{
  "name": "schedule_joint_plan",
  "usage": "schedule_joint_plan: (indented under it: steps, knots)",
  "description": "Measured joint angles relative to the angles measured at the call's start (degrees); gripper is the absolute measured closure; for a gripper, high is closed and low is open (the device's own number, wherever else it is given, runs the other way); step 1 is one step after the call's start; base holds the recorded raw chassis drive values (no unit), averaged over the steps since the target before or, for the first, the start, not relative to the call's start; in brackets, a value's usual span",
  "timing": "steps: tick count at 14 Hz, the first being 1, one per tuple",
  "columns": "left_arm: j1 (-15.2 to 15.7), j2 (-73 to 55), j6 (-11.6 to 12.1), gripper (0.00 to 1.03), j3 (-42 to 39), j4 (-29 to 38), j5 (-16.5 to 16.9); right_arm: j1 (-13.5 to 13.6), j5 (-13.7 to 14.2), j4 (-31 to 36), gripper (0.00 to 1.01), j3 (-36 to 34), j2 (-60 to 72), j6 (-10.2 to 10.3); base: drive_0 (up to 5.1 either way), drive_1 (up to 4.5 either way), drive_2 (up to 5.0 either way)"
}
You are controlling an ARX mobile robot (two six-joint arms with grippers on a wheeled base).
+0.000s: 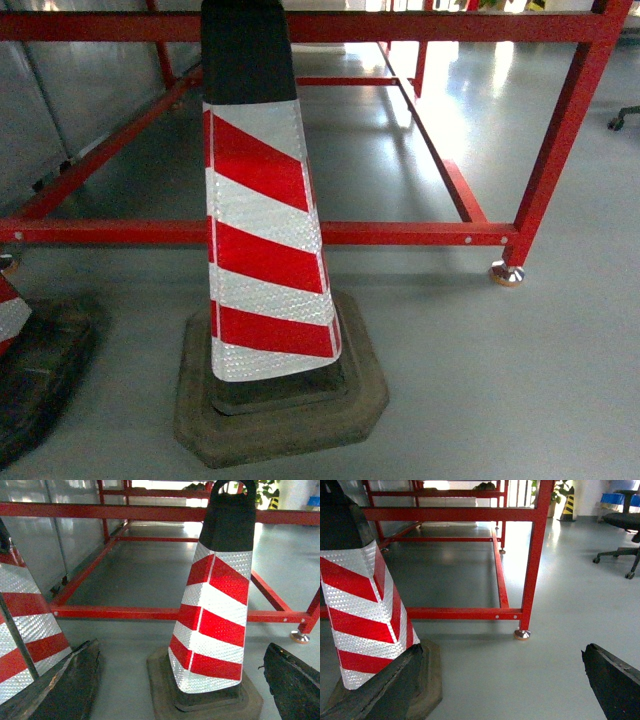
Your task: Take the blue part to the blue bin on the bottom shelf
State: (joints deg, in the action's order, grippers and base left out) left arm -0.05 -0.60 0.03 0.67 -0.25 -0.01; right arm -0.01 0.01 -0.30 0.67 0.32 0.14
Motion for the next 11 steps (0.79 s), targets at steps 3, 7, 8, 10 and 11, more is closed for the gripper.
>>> schedule_joint_plan:
  steps: [3,7,8,10,11]
  knots:
    - [0.00,0.00,0.00,0.05,0.00,0.00,-0.02,0.00,-0.02,0.00,0.03,0.00,0.00,0.00,0.0,0.00,0.0]
    - [0.00,0.00,0.00,0.05,0.00,0.00,-0.02,0.00,-0.02,0.00,0.03,0.00,0.00,0.00,0.0,0.00,0.0]
    - [0.00,0.00,0.00,0.05,0.00,0.00,-0.02,0.00,-0.02,-0.02,0.03,0.00,0.00,0.00,0.0,0.00,0.0]
    - [0.00,0.00,0.00,0.05,0.00,0.00,-0.02,0.00,-0.02,0.00,0.03,0.00,0.00,0.00,0.0,0.00,0.0]
    - [0.00,0.00,0.00,0.05,0.00,0.00,-0.02,0.00,-0.02,0.00,0.03,0.00,0.00,0.00,0.0,0.00,0.0]
